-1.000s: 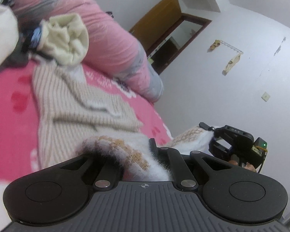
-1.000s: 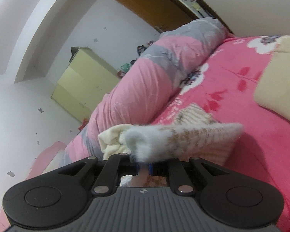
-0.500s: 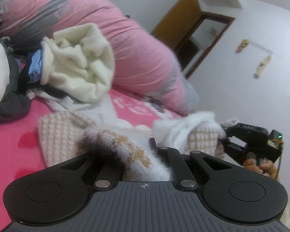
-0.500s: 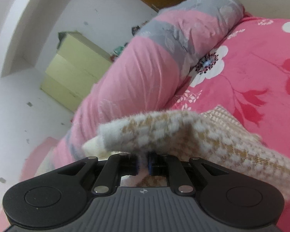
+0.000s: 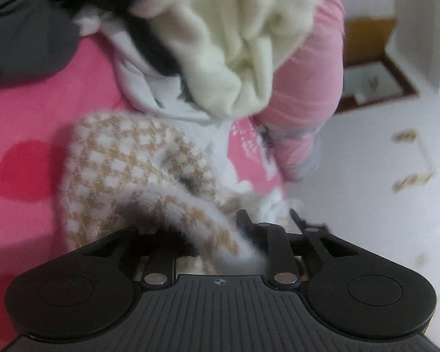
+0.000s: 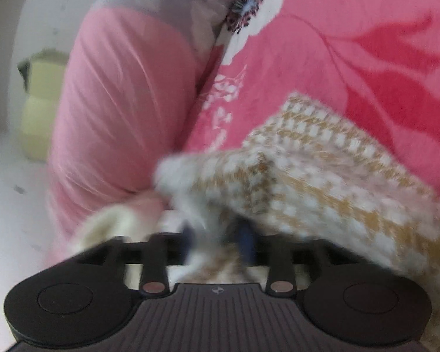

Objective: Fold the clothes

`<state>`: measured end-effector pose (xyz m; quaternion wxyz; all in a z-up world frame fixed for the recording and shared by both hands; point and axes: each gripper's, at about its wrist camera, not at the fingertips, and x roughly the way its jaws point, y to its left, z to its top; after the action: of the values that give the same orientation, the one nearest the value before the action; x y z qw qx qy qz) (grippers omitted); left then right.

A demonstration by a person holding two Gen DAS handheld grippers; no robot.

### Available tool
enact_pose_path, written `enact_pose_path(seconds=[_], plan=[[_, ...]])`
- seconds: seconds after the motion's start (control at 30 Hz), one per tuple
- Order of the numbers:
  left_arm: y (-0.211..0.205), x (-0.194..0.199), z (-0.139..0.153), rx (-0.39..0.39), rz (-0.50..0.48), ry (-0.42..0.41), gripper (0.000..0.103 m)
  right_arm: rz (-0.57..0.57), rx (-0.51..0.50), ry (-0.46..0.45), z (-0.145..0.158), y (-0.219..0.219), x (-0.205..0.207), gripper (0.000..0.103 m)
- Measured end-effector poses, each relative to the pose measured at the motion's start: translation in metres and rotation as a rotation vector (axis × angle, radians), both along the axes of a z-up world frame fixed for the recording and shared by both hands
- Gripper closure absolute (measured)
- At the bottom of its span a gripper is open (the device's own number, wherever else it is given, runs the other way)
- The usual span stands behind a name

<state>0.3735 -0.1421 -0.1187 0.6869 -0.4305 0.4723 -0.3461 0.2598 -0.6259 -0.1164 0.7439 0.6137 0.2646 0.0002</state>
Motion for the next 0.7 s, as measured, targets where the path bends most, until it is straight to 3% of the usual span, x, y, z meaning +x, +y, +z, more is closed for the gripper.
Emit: enact_pose_path(seconds=[0.07, 0.13, 0.27, 0.43, 0.53, 0.6, 0.7], plan=[[0.011, -0.003, 0.008, -0.029, 0.024, 0.008, 0.069, -0.028, 0.039, 0.001, 0.009, -0.008, -0.012, 0.024], [0.024, -0.008, 0.019, -0.043, 0.065, -0.005, 0.064, -0.048, 0.032, 0.003, 0.022, -0.012, -0.027, 0.018], [0.053, -0.025, 0.049, -0.079, 0.178, -0.080, 0.059, -0.057, 0.016, -0.030, 0.047, -0.016, -0.062, 0.015], [0.069, -0.081, 0.079, 0.066, 0.132, -0.181, 0.058, -0.079, -0.036, -0.097, 0.067, -0.015, -0.131, 0.011], [0.072, -0.143, 0.070, 0.082, 0.065, -0.201, 0.049, -0.051, -0.091, -0.070, 0.059, 0.002, -0.180, 0.010], [0.073, -0.186, 0.057, 0.065, 0.033, -0.186, 0.032, -0.017, -0.143, -0.022, 0.049, 0.013, -0.209, 0.010], [0.066, -0.234, 0.024, 0.033, 0.030, -0.148, 0.026, 0.011, -0.203, 0.033, 0.031, 0.026, -0.233, 0.010]])
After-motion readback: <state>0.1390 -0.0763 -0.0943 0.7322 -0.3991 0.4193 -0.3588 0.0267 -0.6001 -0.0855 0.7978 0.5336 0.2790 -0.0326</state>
